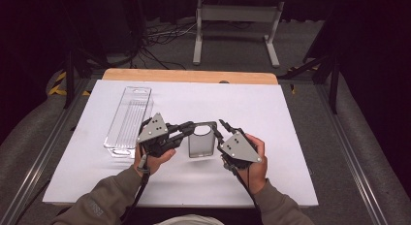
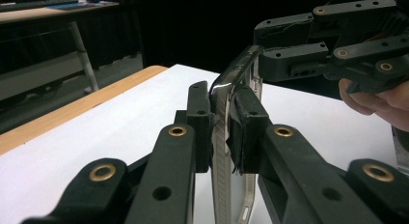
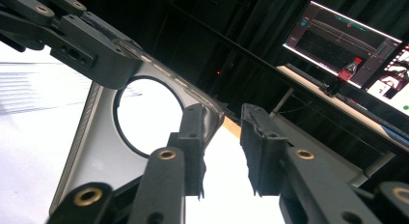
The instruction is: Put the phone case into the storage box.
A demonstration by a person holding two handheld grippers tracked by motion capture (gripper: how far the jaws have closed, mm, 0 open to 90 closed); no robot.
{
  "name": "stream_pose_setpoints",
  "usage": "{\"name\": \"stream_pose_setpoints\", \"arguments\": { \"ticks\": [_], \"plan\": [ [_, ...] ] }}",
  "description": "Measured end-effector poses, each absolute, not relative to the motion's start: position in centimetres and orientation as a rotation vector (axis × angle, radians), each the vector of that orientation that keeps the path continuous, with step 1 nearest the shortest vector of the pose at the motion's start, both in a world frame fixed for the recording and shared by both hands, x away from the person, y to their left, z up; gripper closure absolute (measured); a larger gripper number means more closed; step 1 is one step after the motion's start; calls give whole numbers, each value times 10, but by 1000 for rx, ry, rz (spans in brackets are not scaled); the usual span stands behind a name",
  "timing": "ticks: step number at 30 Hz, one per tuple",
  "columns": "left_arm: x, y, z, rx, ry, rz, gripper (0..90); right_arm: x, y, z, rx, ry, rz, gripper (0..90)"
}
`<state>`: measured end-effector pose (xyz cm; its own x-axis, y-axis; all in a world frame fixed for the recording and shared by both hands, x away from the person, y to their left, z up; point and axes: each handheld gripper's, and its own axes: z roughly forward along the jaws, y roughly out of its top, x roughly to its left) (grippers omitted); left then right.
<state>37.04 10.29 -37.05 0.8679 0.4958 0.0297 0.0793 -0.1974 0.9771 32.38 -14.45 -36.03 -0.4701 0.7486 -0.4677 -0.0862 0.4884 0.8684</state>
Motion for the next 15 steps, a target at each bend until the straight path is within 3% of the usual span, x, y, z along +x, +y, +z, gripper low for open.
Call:
{"name": "stream_pose_setpoints", "arguments": {
  "ticks": [15],
  "plan": [
    [371, 105, -371, 1763, 434, 422, 801, 327, -151, -362, 566, 1810, 1162, 572]
  ]
}}
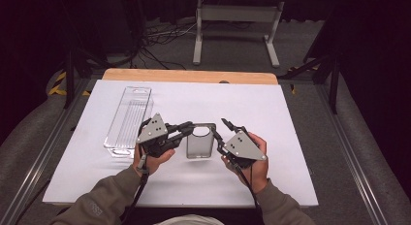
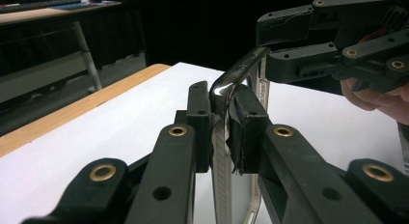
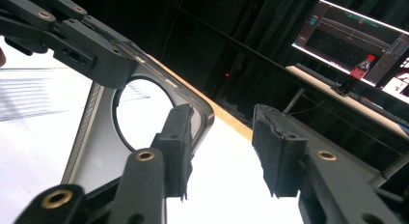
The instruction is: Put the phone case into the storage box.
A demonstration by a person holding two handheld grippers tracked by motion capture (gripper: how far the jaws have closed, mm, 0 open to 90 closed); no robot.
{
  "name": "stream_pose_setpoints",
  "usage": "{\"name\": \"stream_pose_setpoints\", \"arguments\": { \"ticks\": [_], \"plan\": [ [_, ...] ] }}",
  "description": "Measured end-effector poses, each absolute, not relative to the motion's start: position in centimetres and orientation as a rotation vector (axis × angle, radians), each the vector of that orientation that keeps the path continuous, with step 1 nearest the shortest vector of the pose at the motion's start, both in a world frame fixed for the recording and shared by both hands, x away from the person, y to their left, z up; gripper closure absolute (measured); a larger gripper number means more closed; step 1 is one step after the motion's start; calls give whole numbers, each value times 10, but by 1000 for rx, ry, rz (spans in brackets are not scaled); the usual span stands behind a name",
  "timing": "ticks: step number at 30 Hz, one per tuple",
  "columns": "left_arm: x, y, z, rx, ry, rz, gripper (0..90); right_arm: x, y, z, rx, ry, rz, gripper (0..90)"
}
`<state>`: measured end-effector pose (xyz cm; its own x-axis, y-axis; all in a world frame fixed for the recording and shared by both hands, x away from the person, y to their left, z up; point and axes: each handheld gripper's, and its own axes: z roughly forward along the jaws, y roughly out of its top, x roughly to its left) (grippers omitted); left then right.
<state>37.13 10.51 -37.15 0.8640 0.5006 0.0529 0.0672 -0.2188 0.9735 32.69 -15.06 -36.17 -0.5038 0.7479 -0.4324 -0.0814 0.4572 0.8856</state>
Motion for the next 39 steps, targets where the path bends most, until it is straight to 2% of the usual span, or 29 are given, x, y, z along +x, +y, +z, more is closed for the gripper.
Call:
{"name": "stream_pose_setpoints", "arguments": {
  "ticks": [8, 21, 28, 39],
  "plan": [
    [372, 107, -372, 1750, 455, 425, 802, 326, -150, -362, 564, 1810, 1168, 501],
    [373, 115, -367, 1730, 460, 449, 802, 326, -148, -362, 556, 1819, 1167, 436],
    [373, 118, -364, 1724, 462, 456, 802, 327, -149, -362, 556, 1808, 1173, 365],
    [373, 122, -362, 1711, 463, 466, 802, 327, -147, -365, 536, 1839, 1178, 331]
  ]
}}
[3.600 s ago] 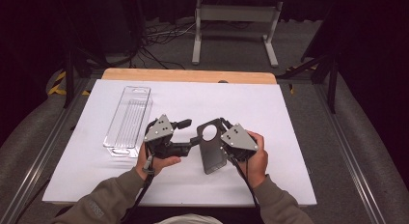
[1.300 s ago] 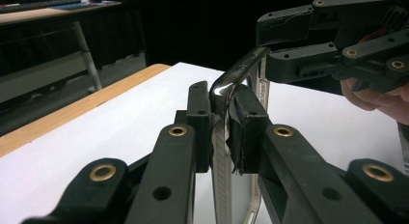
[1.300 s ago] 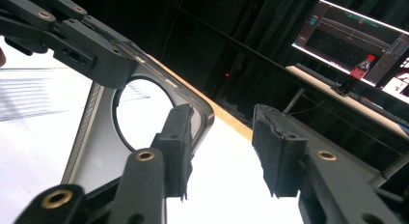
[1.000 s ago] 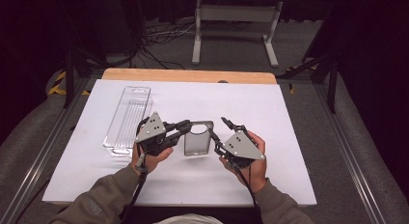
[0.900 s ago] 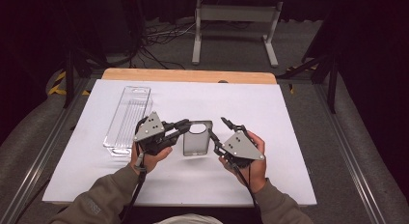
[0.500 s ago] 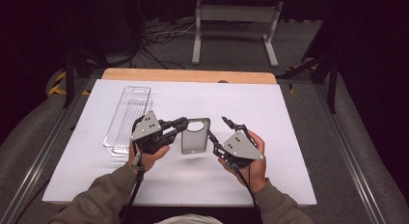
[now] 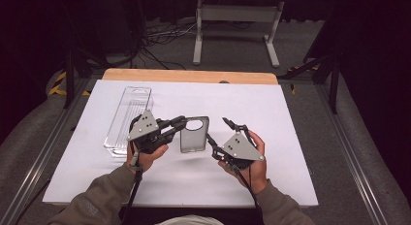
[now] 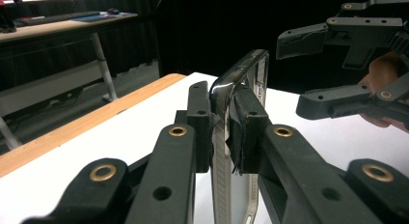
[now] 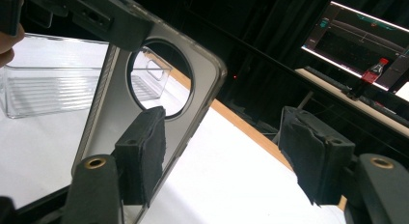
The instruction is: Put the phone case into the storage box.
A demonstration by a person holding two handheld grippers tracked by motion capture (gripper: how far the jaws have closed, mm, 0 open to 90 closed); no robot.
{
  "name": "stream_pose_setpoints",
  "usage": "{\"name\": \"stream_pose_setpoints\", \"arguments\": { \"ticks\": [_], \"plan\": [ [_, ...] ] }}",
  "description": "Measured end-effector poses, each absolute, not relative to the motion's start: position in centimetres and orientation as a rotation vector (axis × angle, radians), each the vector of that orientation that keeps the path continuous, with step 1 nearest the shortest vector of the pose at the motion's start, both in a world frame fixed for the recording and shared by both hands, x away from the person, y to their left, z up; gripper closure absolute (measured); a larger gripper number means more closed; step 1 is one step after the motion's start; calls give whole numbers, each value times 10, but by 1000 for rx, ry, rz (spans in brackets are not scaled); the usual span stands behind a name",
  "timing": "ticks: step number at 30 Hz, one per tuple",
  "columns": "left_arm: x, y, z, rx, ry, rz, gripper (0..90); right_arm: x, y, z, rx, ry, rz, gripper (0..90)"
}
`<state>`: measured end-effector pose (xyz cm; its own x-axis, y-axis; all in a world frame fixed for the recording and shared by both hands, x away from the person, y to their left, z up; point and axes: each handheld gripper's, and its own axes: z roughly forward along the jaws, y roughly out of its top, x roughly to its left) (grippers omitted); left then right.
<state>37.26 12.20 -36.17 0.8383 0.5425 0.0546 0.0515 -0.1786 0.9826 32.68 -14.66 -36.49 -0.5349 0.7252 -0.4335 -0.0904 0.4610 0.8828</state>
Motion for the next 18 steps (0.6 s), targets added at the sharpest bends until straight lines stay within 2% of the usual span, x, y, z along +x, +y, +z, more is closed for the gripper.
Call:
{"name": "stream_pose_setpoints", "arguments": {
  "ticks": [5, 13, 18],
  "plan": [
    [373, 124, -360, 1710, 468, 468, 802, 326, -148, -368, 535, 1848, 1173, 302],
    [373, 128, -359, 1704, 470, 474, 802, 325, -151, -371, 566, 1843, 1164, 189],
    [373, 129, -358, 1698, 470, 475, 802, 325, -154, -372, 569, 1846, 1159, 173]
  ]
}}
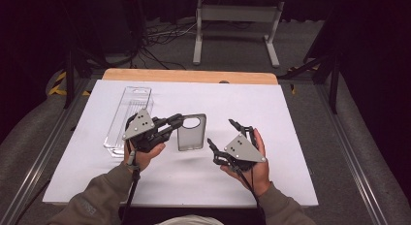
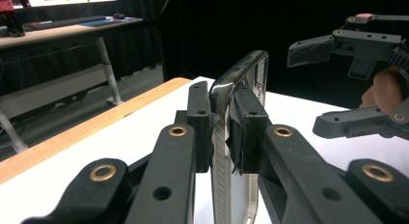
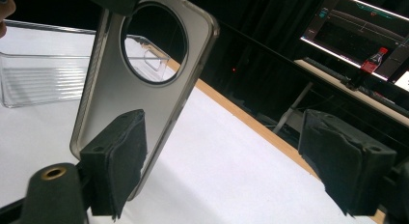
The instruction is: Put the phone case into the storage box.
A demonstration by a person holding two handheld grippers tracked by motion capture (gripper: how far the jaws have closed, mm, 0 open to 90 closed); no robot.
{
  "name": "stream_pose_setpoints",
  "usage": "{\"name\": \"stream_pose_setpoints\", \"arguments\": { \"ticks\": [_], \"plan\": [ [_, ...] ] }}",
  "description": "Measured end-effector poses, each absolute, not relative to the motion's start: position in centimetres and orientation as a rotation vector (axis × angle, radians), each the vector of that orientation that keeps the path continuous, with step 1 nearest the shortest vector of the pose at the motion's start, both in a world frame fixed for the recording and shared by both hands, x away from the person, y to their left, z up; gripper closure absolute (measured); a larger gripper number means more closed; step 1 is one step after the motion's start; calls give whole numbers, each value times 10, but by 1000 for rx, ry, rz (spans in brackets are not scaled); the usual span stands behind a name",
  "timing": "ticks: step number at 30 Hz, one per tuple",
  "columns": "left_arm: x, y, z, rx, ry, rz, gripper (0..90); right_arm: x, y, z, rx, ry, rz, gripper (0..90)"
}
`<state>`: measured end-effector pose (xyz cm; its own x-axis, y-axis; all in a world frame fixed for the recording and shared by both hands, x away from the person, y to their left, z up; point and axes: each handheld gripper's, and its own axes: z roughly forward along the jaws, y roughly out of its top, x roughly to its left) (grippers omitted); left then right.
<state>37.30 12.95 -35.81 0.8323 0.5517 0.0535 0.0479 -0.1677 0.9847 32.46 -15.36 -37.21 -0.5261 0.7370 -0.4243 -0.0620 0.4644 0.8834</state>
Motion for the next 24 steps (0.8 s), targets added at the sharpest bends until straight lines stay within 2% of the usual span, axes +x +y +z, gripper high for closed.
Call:
{"name": "stream_pose_setpoints", "arguments": {
  "ticks": [24],
  "plan": [
    [373, 139, -353, 1684, 468, 496, 802, 319, -172, -379, 571, 1840, 1133, 165]
  ]
}}
